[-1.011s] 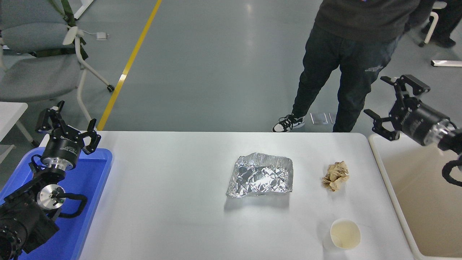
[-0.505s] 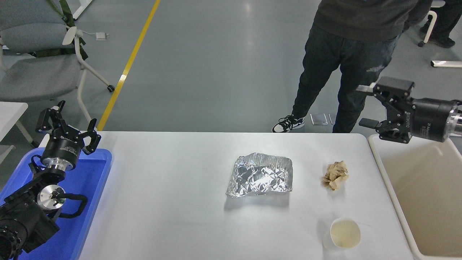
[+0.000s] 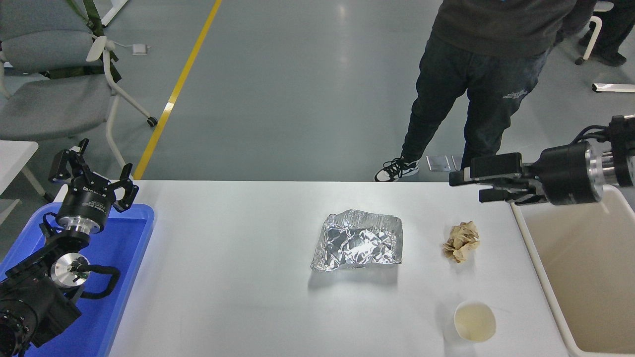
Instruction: Clean the table surface
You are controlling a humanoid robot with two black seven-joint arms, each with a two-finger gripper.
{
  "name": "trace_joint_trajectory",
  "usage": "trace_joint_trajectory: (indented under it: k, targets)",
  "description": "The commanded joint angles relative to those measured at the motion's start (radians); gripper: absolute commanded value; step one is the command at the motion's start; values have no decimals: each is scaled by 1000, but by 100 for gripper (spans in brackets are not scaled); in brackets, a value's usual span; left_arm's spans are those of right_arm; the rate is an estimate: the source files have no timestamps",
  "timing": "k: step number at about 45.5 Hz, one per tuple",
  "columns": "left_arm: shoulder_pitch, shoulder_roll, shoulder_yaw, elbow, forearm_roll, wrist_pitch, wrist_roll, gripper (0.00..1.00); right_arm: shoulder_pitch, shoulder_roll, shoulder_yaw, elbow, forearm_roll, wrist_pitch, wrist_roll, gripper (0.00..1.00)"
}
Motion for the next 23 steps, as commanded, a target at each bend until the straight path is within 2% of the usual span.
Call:
trace_joint_trajectory:
  k: [1,12,23]
  targets:
    - [0,0,0,0,0,0,0,100,27,100,-102,23,-115,37,-61,100]
    - [0,0,0,0,0,0,0,100,-15,125,-198,9,-212,35,-59,100]
    - [0,0,0,0,0,0,0,100,-113,125,-184,-37,-293,-22,-61,100]
